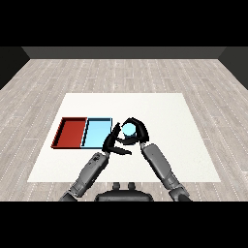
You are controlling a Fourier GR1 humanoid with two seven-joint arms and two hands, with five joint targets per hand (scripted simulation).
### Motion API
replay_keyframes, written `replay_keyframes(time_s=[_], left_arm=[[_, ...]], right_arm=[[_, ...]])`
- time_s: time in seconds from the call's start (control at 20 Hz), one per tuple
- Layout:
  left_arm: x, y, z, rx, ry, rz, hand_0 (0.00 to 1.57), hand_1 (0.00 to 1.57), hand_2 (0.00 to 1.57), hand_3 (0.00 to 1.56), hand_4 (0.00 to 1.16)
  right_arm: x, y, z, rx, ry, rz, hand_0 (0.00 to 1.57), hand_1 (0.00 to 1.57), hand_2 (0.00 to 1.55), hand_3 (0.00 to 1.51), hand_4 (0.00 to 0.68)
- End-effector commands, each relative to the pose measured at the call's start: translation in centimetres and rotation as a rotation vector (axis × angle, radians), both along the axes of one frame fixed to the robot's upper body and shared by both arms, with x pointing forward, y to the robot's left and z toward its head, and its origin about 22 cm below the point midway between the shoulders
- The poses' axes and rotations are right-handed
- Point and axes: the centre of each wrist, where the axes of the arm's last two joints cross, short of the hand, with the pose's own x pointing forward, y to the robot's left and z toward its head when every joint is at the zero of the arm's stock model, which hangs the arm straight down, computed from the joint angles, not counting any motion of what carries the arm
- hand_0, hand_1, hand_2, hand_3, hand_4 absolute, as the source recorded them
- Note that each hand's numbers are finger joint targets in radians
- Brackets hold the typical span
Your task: Pick the blue can and put it in the blue box
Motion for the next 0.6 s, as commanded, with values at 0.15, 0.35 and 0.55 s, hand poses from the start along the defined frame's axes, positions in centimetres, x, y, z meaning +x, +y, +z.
replay_keyframes(time_s=[0.15, 0.35, 0.55], left_arm=[[-0.6, -0.7, -0.1, -0.005, 0.000, -0.023, 0.00, 0.00, 0.00, 0.00, 0.00], [2.4, 0.2, 0.6, 0.029, 0.003, -0.010, 0.00, 0.00, 0.00, 0.00, 0.00], [1.2, -1.0, 1.2, -0.001, -0.024, -0.038, 0.00, 0.00, 0.00, 0.00, 0.00]], right_arm=[[0.3, 1.0, -2.2, 0.015, -0.005, 0.043, 1.48, 1.48, 1.47, 1.42, 0.618], [-2.4, 3.4, 0.7, 0.019, 0.023, 0.057, 1.47, 1.47, 1.46, 1.41, 0.584], [-2.2, 2.1, -0.4, 0.016, 0.008, 0.039, 1.44, 1.44, 1.45, 1.41, 0.573]])
